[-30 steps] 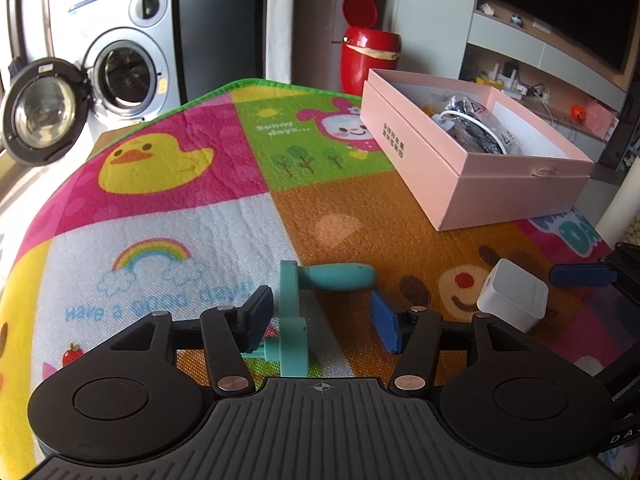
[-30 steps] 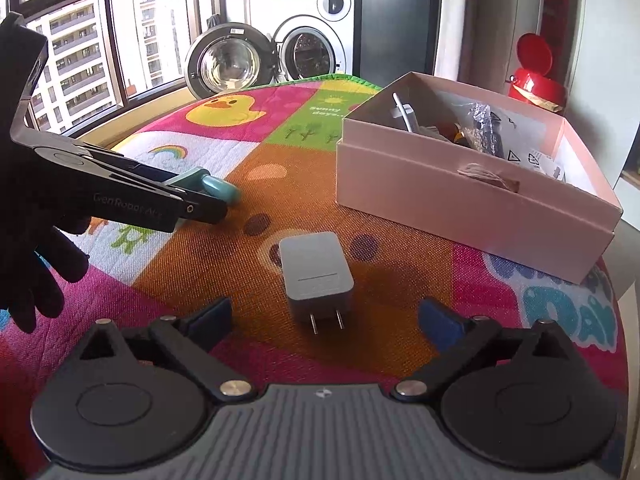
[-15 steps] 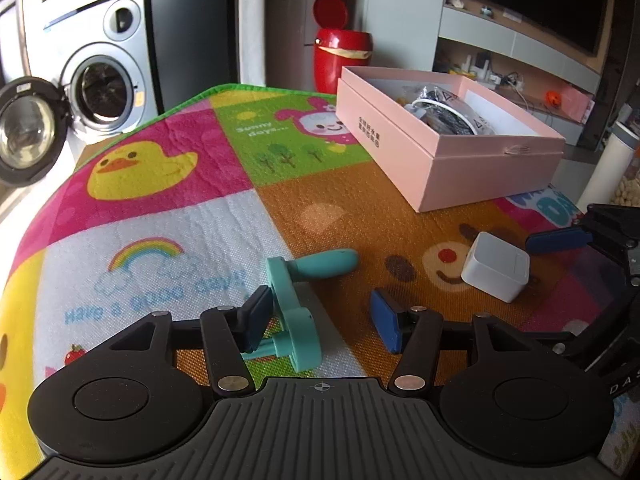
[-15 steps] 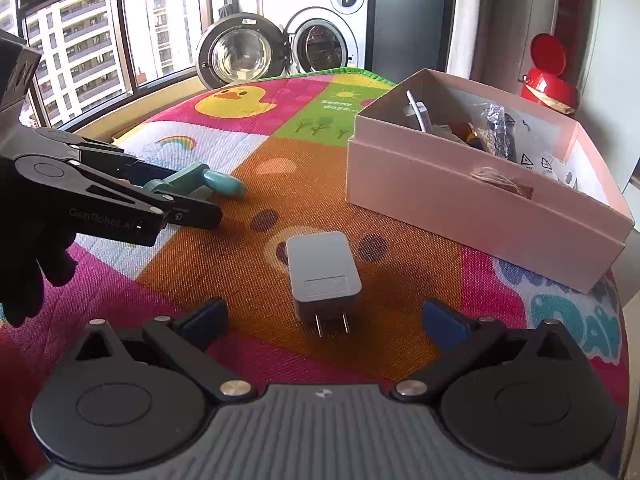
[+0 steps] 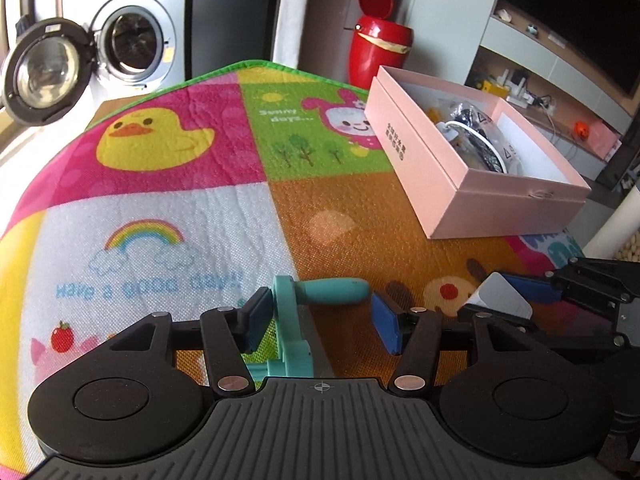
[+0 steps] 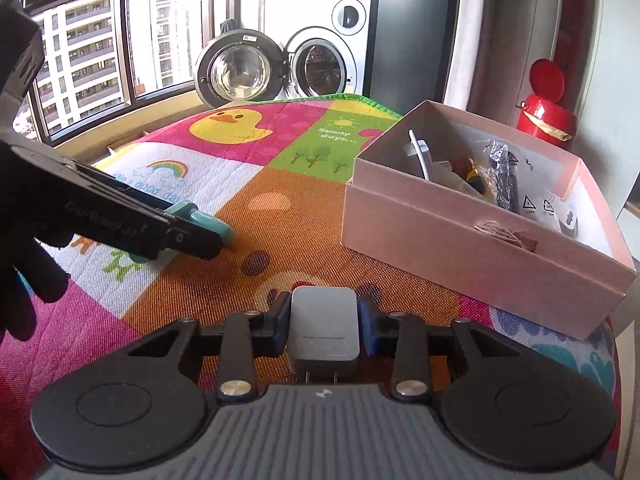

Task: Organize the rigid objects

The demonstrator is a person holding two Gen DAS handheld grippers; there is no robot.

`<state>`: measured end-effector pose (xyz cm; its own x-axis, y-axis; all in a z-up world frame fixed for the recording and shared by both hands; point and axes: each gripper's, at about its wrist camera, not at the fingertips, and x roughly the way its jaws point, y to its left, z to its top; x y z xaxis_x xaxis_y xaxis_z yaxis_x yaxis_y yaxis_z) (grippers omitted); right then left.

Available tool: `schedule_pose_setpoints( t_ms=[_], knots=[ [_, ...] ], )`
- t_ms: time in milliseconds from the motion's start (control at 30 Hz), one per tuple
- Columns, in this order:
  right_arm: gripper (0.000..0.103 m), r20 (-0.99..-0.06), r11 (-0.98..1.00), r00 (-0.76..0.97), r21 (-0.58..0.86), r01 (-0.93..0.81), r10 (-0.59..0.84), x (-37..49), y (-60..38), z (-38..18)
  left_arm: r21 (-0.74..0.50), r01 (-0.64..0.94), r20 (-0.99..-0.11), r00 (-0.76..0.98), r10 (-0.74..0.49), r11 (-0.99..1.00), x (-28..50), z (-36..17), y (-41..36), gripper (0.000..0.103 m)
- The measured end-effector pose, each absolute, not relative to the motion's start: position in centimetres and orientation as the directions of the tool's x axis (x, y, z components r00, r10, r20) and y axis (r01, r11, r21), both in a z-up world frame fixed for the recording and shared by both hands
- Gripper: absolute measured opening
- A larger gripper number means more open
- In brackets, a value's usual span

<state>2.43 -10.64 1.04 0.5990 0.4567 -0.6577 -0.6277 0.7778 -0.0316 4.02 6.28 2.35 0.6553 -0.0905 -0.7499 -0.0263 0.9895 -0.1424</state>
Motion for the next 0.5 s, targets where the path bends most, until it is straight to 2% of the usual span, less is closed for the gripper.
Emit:
schedule_pose_setpoints(
  t_ms=[167,300,400,467,500],
  knots=[
    [0.052,-0.651,0.802,0.621,-0.031,-0.597,0.437,2.3,-11.2,0.9,-0.059,-0.030,-0.745,0.667,-0.024,0.998,4.6,2.1,4.7,0.063],
    [0.052,-0.648,0.805,0.622,-0.023,-0.593,0.439,2.3,-11.4,0.8,-0.044,-0.029,-0.732,0.682,-0.013,0.999,4.3,1.9,4.5,0.063],
    [0.045,-0.645,0.800,0.619,-0.021,-0.600,0.447,2.0,-11.4,0.9,-0.041,-0.019,-0.722,0.692,-0.016,0.999,4.0,1.8,4.6,0.062],
    [0.033,-0.652,0.795,0.612,-0.022,-0.606,0.448,1.7,-11.4,1.0,-0.044,-0.009,-0.717,0.697,-0.025,0.999,3.9,1.8,4.7,0.062],
    [0.032,-0.661,0.789,0.602,-0.024,-0.614,0.449,1.4,-11.3,1.2,-0.047,-0.006,-0.711,0.702,-0.030,0.999,3.7,1.8,4.7,0.062]
  ],
)
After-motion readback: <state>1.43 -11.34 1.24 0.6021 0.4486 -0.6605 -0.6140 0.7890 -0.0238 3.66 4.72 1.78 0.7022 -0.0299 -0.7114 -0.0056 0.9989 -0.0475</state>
